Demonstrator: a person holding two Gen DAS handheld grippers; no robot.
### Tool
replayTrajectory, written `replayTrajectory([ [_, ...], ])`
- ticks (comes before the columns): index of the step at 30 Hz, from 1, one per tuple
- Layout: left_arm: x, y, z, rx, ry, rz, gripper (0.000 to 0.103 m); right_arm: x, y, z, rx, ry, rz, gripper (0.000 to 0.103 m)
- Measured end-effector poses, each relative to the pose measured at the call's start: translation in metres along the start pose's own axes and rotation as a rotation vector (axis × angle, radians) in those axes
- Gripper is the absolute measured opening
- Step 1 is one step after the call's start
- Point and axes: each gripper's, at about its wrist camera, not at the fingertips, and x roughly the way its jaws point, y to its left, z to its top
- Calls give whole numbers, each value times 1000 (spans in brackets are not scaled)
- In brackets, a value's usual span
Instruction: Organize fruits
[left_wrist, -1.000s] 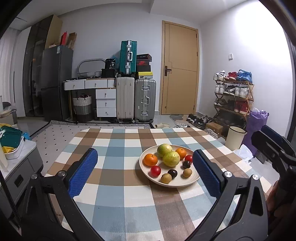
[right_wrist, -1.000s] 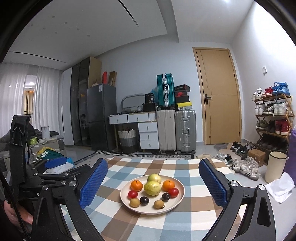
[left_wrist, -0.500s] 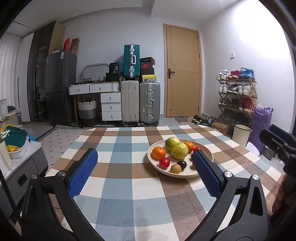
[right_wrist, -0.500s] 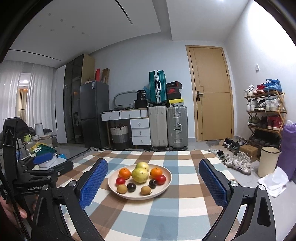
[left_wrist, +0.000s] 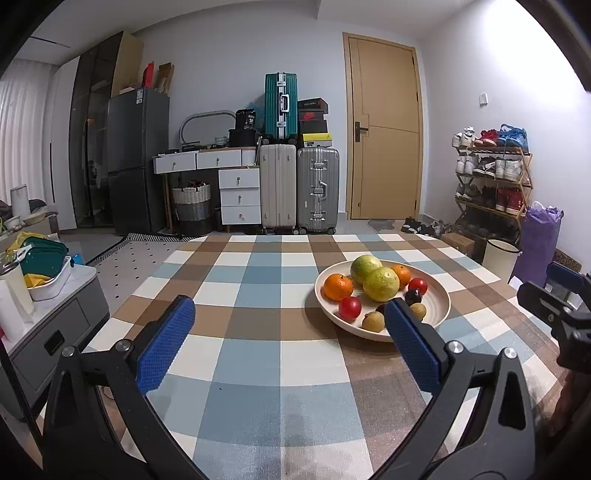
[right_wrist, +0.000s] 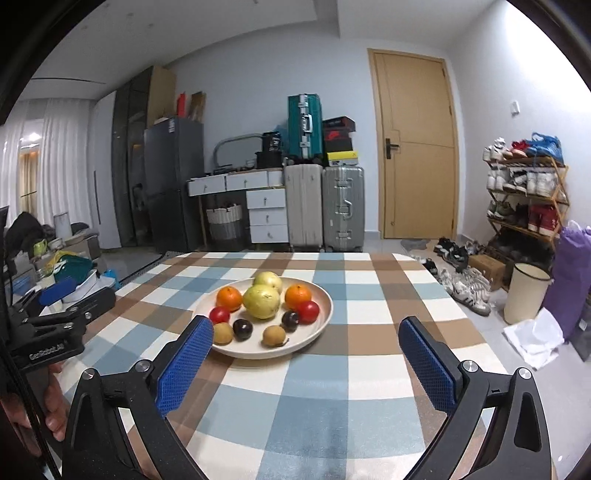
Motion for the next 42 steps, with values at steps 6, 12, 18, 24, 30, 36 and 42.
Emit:
replayTrajectory([
  [6,1,-1,-1,1,-2,1,102,1,3,-2,-10,2,12,102],
  [12,1,0,0,0,1,3,102,0,2,0,-14,1,11,102],
  [18,2,1,-1,-1,0,8,102,0,2,-1,-14,1,12,102],
  [24,3,1,-1,0,0,8,102,0,1,0,-13,1,11,102],
  [30,6,1,-2,0,3,7,102,0,2,0,-13,2,12,103],
  [36,8,1,-3,-1,12,12,102,0,2,0,-13,2,12,103],
  [42,5,2,-2,2,6,8,102,0,2,0,-13,2,12,103],
])
